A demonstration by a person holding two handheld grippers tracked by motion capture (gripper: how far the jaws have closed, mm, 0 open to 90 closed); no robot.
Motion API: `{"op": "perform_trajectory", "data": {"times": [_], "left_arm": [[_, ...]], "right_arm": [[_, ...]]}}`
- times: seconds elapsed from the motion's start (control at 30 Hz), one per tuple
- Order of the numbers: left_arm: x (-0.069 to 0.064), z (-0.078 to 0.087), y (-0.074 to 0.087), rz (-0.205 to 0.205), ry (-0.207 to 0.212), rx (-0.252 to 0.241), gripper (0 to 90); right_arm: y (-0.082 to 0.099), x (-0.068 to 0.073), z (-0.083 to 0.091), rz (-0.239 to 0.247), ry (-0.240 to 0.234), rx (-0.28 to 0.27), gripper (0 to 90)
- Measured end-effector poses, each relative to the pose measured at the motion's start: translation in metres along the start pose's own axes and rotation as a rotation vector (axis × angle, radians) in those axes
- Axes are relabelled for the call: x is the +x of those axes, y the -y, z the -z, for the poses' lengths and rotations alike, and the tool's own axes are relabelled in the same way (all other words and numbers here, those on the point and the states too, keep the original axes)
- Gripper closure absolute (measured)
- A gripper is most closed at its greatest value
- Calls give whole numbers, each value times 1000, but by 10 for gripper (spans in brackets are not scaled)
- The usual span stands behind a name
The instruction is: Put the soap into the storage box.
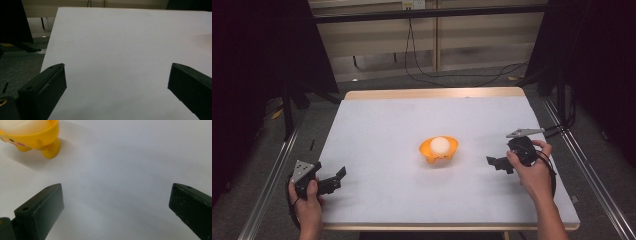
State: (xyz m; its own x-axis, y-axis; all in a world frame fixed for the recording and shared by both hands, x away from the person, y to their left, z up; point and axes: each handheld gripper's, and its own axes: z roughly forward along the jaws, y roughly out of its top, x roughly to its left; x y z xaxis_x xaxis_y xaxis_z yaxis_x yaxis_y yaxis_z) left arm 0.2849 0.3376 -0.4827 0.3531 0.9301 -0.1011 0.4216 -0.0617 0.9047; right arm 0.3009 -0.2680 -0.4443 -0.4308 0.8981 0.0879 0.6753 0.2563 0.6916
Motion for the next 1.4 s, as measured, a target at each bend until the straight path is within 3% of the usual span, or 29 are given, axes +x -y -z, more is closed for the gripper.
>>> {"op": "perform_trajectory", "data": {"times": [0.17,0.63,1.4], "left_arm": [[0,0,0,3,0,-1,17],[-1,0,0,-3,-2,0,17],[-1,0,0,4,0,-6,16]], "right_arm": [[16,-7,7,-4,9,-17,0],[58,-33,28,-80,63,-70,0],[97,-59,57,-150,92,-152,0]]}}
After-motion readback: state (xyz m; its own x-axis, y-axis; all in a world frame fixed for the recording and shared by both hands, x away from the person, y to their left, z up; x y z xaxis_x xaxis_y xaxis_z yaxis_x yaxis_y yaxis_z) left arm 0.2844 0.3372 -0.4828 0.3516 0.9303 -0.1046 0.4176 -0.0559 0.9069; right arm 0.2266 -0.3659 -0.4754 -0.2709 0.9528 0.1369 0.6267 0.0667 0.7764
